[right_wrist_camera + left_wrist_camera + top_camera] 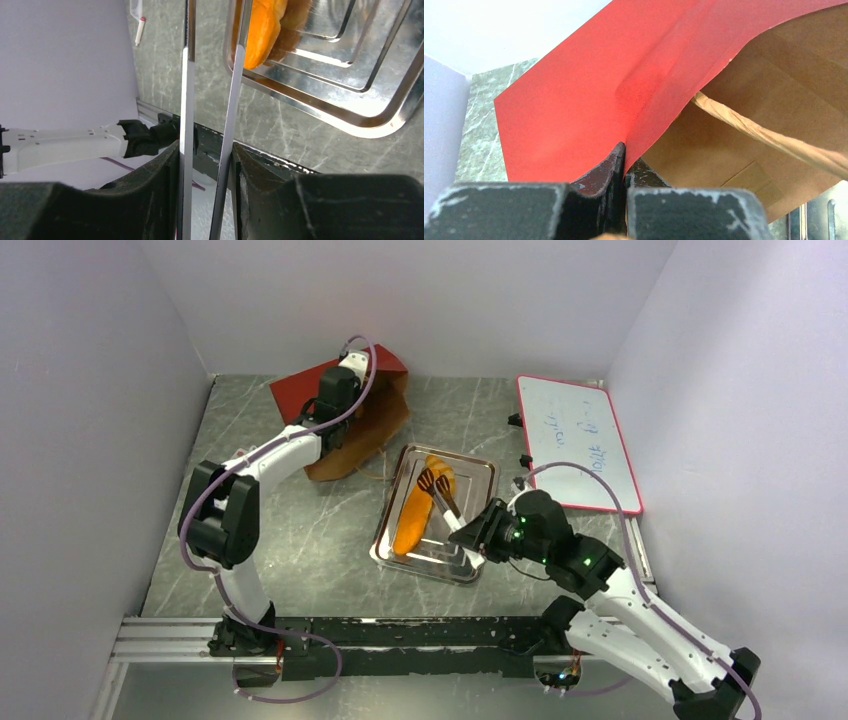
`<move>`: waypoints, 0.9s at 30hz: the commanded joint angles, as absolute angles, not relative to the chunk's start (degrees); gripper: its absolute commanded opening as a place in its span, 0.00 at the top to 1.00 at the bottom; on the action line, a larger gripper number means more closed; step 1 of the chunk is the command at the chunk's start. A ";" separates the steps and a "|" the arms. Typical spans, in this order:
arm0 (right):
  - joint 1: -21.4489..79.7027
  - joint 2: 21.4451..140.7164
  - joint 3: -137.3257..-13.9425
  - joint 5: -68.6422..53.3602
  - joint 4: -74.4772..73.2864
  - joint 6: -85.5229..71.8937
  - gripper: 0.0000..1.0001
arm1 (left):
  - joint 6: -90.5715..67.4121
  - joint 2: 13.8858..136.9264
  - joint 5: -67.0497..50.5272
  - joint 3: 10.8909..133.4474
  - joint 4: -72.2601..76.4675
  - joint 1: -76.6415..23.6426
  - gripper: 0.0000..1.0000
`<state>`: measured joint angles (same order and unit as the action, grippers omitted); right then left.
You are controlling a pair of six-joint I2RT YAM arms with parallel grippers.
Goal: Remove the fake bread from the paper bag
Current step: Take out the fake bread from the paper bag.
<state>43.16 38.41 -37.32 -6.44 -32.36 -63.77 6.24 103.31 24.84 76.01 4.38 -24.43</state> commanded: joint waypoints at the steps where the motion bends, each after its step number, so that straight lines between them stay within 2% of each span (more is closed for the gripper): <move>1: 43.42 39.39 -40.24 -6.36 -29.35 -62.50 0.62 | 6.24 100.40 23.27 76.79 4.97 -24.26 0.93; 19: 47.63 64.74 -47.20 -8.86 -4.87 -60.62 0.63 | 4.69 97.37 21.33 74.79 4.08 -24.52 0.93; 27: 47.77 75.48 -52.76 -9.77 1.31 -59.06 0.63 | 4.28 95.70 20.62 72.87 4.55 -24.61 0.93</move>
<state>47.37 72.60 -48.80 -8.69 -6.11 -60.90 5.48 98.98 21.69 74.02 3.05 -24.47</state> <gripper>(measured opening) 0.373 0.076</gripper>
